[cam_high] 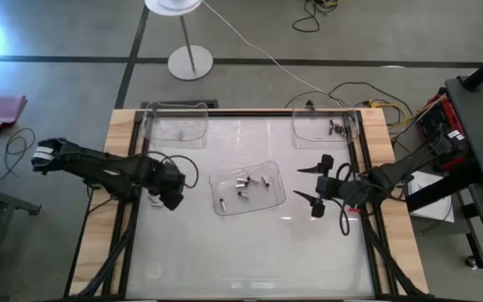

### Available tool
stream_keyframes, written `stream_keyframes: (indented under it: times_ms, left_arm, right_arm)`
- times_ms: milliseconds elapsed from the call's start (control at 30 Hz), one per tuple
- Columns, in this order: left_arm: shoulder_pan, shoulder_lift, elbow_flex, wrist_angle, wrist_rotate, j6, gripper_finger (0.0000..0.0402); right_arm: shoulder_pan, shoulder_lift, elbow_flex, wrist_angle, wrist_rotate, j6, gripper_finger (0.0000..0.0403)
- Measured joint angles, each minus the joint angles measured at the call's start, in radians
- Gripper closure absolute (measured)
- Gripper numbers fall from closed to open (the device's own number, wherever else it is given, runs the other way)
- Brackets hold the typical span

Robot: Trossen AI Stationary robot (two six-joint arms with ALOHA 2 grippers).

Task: Sort batteries
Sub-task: Put the white battery into the top left transparent bin

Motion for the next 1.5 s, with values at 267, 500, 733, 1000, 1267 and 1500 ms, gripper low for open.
stream_keyframes:
  times_ms: [267,500,733,1000,1267,1500]
  left_arm:
    - [0.236,0.094,-0.067,-0.002,0.034,0.265,0.0248]
    - [0.289,0.216,-0.067,0.002,0.035,0.437,0.0249]
    - [0.289,0.29,-0.1,0.029,0.035,0.48,0.0249]
    - [0.288,0.331,-0.13,0.101,0.06,0.516,0.0325]
    - [0.287,0.335,-0.13,0.116,0.046,0.502,0.0385]
    - [0.276,0.261,-0.088,0.196,-0.039,0.505,0.0394]
  right_arm:
    - [-0.004,0.078,0.0,0.004,-0.003,0.038,0.0119]
    - [-0.004,0.141,0.0,0.006,-0.008,0.083,0.0128]
    - [-0.004,0.163,0.0,0.007,-0.008,0.105,0.0136]
    - [-0.005,0.147,0.0,0.009,-0.008,0.089,0.0124]
    - [-0.006,0.146,0.0,0.01,-0.008,0.086,0.0112]
    - [-0.006,0.146,0.0,0.01,-0.008,0.078,0.0124]
